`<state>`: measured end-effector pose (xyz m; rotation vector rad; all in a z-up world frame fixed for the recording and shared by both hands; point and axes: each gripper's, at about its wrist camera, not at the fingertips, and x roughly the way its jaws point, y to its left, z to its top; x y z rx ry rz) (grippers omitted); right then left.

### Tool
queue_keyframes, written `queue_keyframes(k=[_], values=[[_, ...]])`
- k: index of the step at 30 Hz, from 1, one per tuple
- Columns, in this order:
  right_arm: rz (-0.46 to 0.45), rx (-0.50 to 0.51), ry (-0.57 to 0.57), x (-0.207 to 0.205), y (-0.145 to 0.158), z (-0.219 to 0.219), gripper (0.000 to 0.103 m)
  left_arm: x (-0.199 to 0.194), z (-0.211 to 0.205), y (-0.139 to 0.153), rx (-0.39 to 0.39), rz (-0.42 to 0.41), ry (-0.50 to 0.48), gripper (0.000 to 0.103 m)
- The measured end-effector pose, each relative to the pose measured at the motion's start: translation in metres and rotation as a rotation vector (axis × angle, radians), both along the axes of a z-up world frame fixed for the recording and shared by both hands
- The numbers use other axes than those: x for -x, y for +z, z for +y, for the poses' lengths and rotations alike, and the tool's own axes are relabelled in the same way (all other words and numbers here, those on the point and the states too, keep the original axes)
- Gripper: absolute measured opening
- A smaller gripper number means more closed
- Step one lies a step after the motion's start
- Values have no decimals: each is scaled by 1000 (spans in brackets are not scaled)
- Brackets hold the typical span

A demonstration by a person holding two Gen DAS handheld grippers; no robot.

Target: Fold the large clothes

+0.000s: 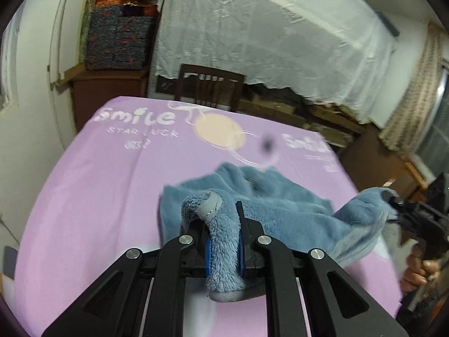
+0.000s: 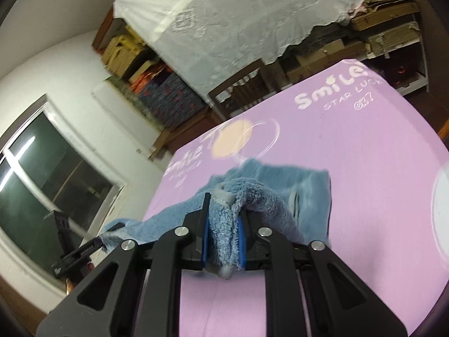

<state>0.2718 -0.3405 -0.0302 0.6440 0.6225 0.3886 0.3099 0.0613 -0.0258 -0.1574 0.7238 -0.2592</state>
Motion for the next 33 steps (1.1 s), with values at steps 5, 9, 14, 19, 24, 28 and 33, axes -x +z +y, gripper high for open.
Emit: queue_keyframes(k=[5, 9, 14, 19, 24, 28, 33], values=[[88, -43, -83, -66, -44, -6, 15, -61, -5, -41, -9, 86, 53, 13], [192, -30, -109, -99, -95, -1, 16, -92, -6, -84, -37, 157, 82, 14], [198, -26, -73, -105, -122, -4, 18, -96, -7, -100, -76, 122, 60, 15], [107, -4, -33, -92, -95, -6, 37, -82, 4, -78, 8, 88, 13, 23], [-23, 33, -36, -72, -59, -7, 56, -65, 6, -48, 64, 10, -21, 54], [-26, -23, -43, -71, -59, -19, 57, -62, 12, -45, 50, -17, 39, 68], [-8, 31, -79, -70, -62, -25, 57, -63, 31, -48, 66, -8, 82, 68]])
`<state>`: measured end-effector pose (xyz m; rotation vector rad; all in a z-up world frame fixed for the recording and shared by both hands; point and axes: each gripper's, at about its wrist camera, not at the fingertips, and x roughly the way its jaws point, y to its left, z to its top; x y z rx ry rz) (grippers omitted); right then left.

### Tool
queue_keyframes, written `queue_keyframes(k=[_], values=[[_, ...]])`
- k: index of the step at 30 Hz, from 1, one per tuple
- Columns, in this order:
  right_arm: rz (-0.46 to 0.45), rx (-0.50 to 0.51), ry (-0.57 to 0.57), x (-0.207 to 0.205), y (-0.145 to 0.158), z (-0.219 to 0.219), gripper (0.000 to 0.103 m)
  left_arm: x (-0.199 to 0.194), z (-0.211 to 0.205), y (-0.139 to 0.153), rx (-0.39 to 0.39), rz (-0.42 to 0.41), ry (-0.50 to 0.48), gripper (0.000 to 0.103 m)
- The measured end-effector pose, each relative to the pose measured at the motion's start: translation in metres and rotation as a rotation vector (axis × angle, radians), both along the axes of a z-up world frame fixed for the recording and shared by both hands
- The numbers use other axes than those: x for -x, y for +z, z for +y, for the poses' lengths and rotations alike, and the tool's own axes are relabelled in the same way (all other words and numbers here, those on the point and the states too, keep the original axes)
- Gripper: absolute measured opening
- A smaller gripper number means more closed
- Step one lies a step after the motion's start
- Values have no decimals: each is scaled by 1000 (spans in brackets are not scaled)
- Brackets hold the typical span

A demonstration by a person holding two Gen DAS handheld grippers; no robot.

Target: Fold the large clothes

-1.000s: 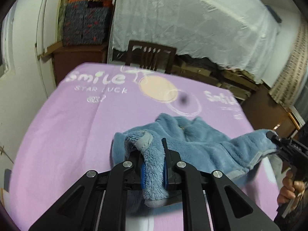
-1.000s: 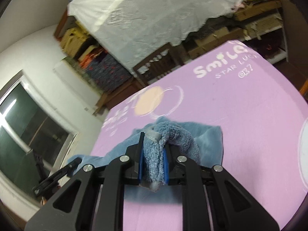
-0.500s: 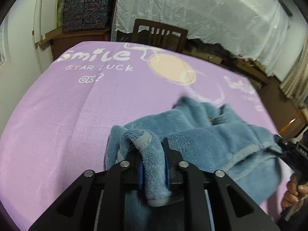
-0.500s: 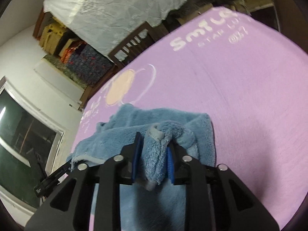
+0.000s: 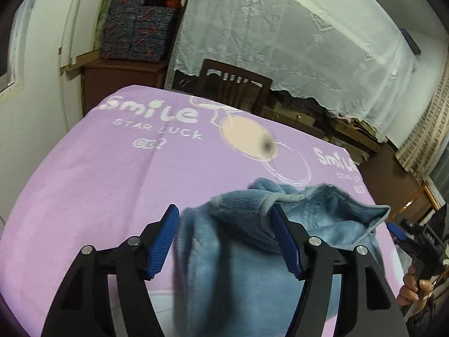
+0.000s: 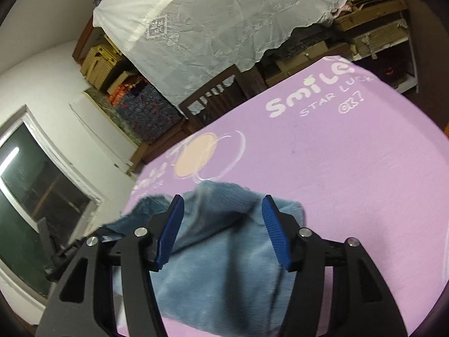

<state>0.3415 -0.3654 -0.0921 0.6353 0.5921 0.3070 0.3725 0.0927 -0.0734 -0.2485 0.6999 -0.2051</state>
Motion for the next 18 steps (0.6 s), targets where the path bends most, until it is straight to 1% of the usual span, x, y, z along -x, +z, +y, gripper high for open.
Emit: queue_keyframes(k=[2, 3, 4, 6, 7, 8, 10, 13, 15, 17, 18], values=[[14, 23, -7, 0, -3, -1, 53, 2, 4, 1, -36, -10, 19, 68], [26, 25, -8, -1, -6, -2, 48, 3, 4, 2, -50, -14, 18, 68], [38, 20, -3, -2, -8, -2, 41, 4, 3, 2, -60, -16, 12, 68], [48, 11, 15, -4, -11, -1, 33, 7, -3, 3, -100, -28, -8, 68], [50, 14, 25, -4, -10, 1, 32, 9, -4, 4, -112, -38, -6, 68], [45, 17, 34, -4, -9, 4, 31, 11, -5, 7, -113, -50, 1, 68], [30, 44, 53, -2, -4, 12, 31, 18, -2, 14, -85, -78, 6, 68], [4, 63, 80, 3, 3, 22, 31, 25, 1, 23, -63, -107, 14, 68], [-3, 70, 98, 4, 5, 27, 31, 25, -3, 24, -64, -103, 0, 68], [-1, 88, 114, 5, 5, 34, 31, 22, -15, 16, -91, -73, -42, 68], [2, 94, 122, 4, 5, 37, 31, 20, -26, 10, -121, -53, -77, 68]])
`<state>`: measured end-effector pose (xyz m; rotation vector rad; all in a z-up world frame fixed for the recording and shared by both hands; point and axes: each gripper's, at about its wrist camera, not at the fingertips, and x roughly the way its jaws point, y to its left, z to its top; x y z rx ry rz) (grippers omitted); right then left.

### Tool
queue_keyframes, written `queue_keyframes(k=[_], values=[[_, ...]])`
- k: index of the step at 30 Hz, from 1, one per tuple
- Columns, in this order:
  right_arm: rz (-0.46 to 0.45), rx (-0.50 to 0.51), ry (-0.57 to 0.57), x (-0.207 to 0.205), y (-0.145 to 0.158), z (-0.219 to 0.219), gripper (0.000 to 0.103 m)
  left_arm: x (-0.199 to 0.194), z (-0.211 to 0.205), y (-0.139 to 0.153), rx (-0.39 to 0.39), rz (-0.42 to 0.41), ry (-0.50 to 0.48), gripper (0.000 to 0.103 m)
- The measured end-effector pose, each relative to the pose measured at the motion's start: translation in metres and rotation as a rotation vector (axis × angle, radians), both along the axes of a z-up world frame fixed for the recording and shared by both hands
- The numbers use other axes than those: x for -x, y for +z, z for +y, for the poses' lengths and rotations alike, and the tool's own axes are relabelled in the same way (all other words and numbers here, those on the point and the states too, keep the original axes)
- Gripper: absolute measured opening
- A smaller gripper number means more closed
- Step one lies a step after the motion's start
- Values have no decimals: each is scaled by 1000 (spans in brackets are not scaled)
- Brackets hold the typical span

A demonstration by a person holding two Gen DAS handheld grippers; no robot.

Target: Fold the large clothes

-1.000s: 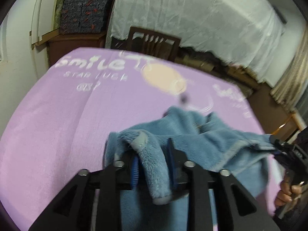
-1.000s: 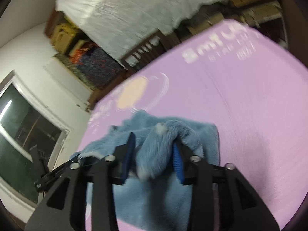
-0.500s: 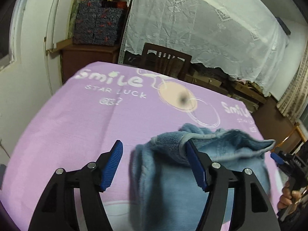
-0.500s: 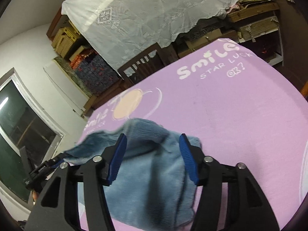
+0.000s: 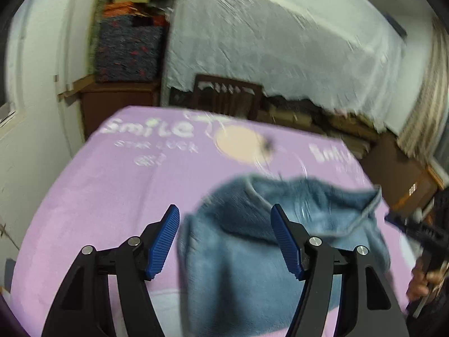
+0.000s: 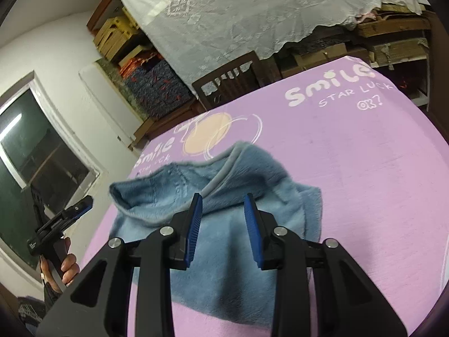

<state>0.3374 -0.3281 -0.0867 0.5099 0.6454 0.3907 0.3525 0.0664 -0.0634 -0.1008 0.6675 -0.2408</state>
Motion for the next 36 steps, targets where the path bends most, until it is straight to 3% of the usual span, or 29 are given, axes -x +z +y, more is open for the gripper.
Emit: queue_keyframes(k=[7, 10, 13, 17, 19, 21, 23, 25, 28, 31, 36], values=[[53, 126, 91, 0, -6, 37, 30, 5, -64, -34, -230, 31, -174, 68], [98, 210, 137, -11, -11, 58, 30, -12, -76, -42, -301, 41, -123, 69], [119, 244, 91, -41, -15, 69, 30, -53, -69, -50, -237, 126, -3, 69], [146, 142, -62, -81, -23, 49, 29, -89, -47, -68, -100, 212, 123, 69], [221, -3, -77, -98, -49, 33, 28, -91, -49, -72, -132, 187, 132, 71], [218, -54, -77, -99, -64, 27, 22, -91, -57, -74, -191, 169, 130, 74], [214, -21, -69, -98, -62, 30, 22, -93, -58, -71, -188, 169, 133, 74], [188, 16, -89, -93, -54, 32, 25, -89, -55, -61, -137, 154, 118, 74], [100, 78, -78, -82, -29, 46, 26, -78, -52, -39, -73, 83, 97, 74], [11, 108, -16, -70, -3, 68, 28, -76, -60, -30, -83, 47, 75, 74], [22, 153, 84, -68, -8, 107, 28, -94, -73, -71, -150, 184, 66, 75]])
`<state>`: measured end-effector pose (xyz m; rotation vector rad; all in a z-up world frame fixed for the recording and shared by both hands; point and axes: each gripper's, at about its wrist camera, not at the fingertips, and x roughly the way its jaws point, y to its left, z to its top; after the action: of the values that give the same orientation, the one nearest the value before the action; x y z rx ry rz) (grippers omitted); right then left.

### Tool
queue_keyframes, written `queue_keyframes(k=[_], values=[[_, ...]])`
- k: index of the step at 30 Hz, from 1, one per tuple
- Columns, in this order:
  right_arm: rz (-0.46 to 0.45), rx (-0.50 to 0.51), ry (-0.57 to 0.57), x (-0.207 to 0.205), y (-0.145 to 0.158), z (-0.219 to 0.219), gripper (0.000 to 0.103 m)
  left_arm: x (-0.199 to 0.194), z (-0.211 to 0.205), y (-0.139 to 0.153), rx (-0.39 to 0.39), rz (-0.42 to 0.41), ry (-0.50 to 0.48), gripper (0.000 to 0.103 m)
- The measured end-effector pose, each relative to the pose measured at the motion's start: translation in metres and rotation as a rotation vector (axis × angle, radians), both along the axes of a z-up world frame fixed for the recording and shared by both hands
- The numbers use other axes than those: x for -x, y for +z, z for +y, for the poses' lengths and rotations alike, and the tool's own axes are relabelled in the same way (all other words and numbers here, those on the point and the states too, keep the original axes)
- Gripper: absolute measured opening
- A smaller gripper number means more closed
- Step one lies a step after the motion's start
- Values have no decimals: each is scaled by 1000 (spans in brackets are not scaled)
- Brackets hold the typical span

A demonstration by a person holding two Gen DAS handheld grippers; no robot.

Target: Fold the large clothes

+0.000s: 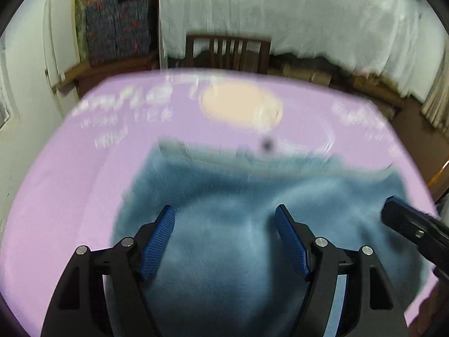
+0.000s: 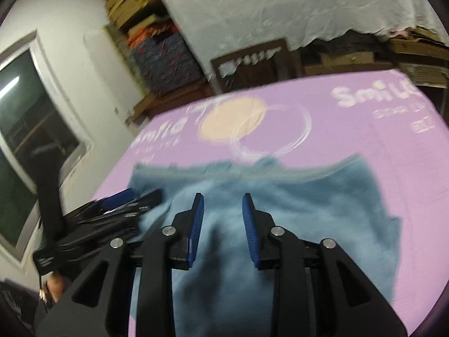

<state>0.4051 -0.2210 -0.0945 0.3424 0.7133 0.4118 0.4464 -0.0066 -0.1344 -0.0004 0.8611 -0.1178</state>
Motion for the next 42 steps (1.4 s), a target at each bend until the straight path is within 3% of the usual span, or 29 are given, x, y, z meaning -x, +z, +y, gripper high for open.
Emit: queue_keyframes(k=[4, 8, 11, 14, 16, 20, 23, 27, 31, 37, 40, 42], values=[[145, 37, 15, -16, -39, 10, 26, 1, -12, -6, -92, -18, -6, 76], [156, -15, 22, -15, -37, 3, 25, 6, -4, 1, -29, -21, 0, 76], [142, -26, 2, -5, -25, 2, 29, 25, -12, 15, -13, -50, -47, 76], [74, 2, 16, 24, -2, 6, 29, 63, -29, 22, -93, -110, -105, 76], [44, 8, 10, 43, 7, 5, 29, 84, -33, 23, -140, -139, -115, 76], [31, 13, -28, 75, 4, -3, 30, 104, -27, 22, -133, -129, -98, 76], [50, 7, -66, 88, -7, -16, 31, 106, -19, 3, -145, -74, -82, 77], [154, -123, -67, 87, -45, -40, 30, 102, -12, -4, -106, -45, -71, 81], [144, -120, -56, 87, -45, -40, 30, 106, -11, -1, -88, -57, -74, 79], [81, -119, -64, 106, -25, -39, 34, 118, -13, 25, 18, -112, -127, 78], [68, -163, -63, 117, -19, -43, 33, 116, -27, 18, -38, -102, -149, 79], [61, -175, -74, 124, -17, -48, 34, 104, -35, -2, -78, -38, -150, 82]])
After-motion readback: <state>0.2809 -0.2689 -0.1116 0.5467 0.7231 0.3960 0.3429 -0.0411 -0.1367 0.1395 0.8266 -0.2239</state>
